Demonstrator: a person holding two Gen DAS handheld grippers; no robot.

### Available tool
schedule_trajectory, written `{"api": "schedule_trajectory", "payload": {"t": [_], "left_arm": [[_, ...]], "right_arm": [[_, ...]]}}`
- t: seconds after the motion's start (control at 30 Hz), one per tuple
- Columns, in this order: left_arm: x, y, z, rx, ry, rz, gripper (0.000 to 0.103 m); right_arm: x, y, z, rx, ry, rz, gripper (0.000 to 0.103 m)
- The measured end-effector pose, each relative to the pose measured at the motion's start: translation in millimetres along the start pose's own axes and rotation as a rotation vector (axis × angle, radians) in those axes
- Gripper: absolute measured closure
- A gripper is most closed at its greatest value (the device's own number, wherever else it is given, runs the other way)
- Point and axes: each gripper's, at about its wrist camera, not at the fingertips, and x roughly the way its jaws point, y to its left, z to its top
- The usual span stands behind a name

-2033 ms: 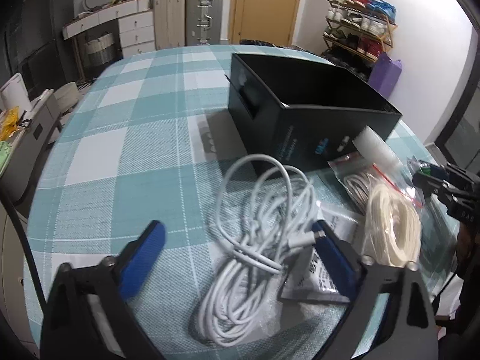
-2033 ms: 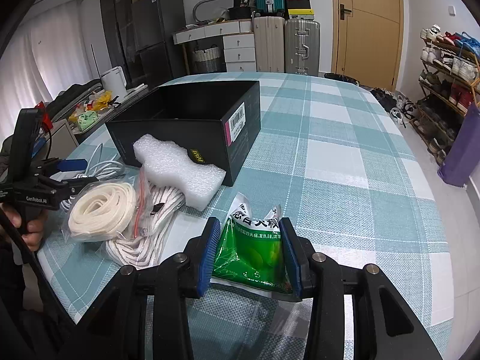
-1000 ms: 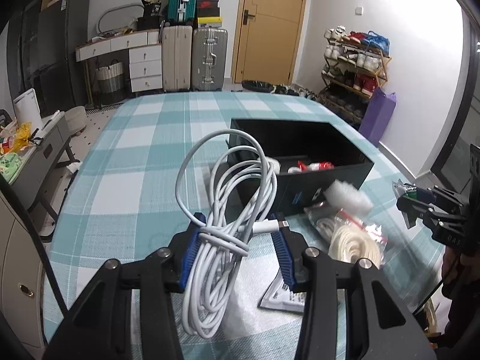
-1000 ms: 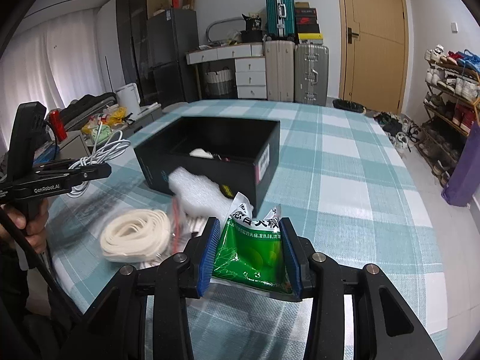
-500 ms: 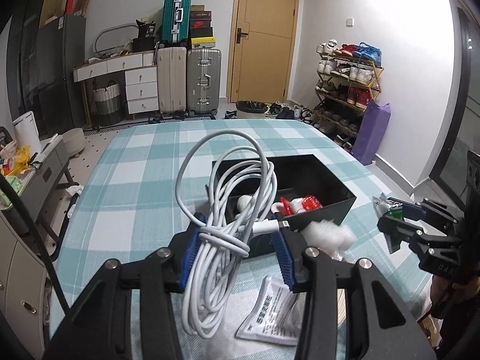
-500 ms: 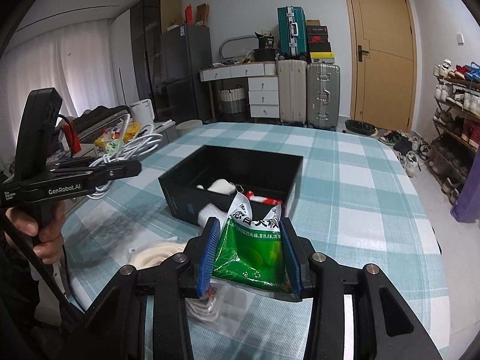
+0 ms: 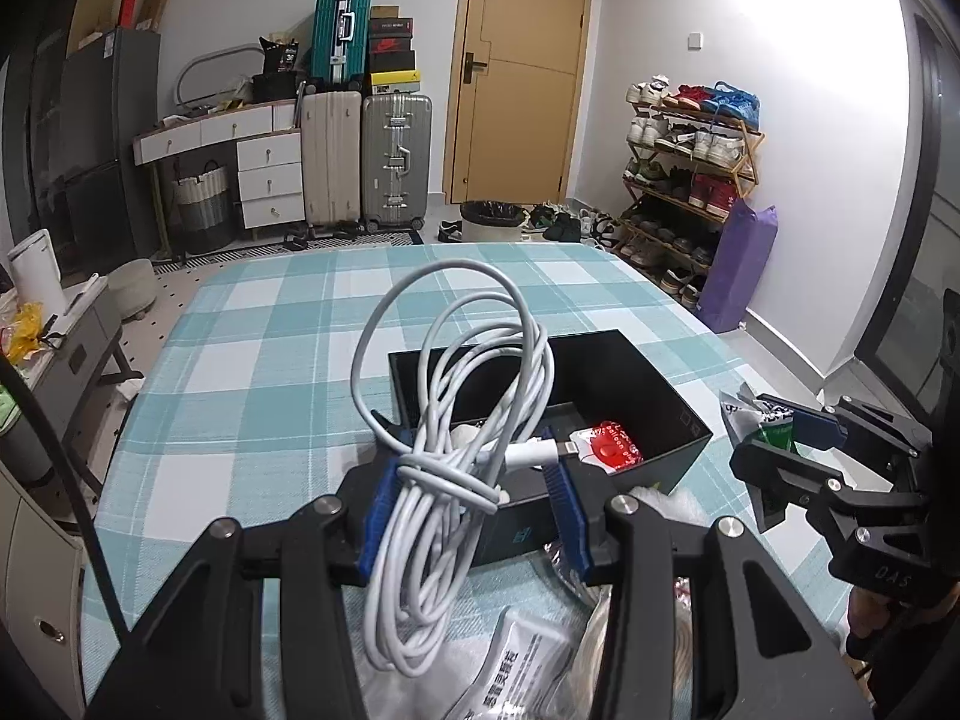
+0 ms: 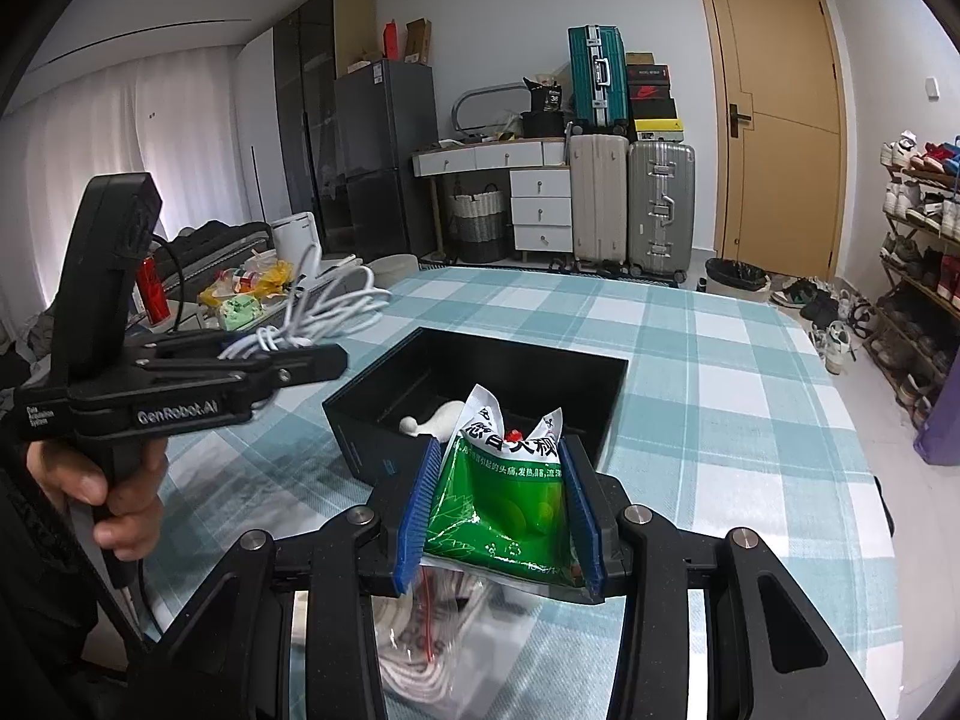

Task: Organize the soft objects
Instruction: 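Carry the cable and sachet over the box and release both inside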

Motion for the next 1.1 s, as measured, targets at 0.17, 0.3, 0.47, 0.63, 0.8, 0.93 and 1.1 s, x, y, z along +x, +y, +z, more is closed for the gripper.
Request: {"api": "schedule_trajectory", "payload": {"t": [0.17,0.3,0.47,0.63,0.8,0.93,1.1], "left_arm": [[12.3,-3.6,5.4,0.01,0.021,-0.012,0.059],[23.8,-7.1,10.3,0.015,0.037,-0.019,0.059],[35.6,-8.2,14.1,0.005,0.057,-0.031,0.059],[47.8,-10.1,18.6,0.006,0.074,-0.033,0.059],[55.4,-11.2,21.0,0.007,0.082,-0.036,0.059],[60.7,-10.9,23.0,0.004,0.086,-0.041,0.059],[68.6,-12.4,22.9,0.011,0.103,-0.047,0.059]], "right_arm": [[10.7,-1.5,8.1,0.0,0.008,0.016,0.063],[18.6,-4.4,13.1,0.004,0.012,0.022,0.063],[29.2,-9.9,17.2,0.014,0.022,0.028,0.063],[40.7,-14.4,20.7,0.019,0.033,0.029,0.063],[51.8,-16.5,23.9,0.015,0.04,0.024,0.063],[61.1,-19.0,25.0,0.016,0.052,0.025,0.063],[69.7,-20.9,25.8,0.008,0.063,0.024,0.063]]}}
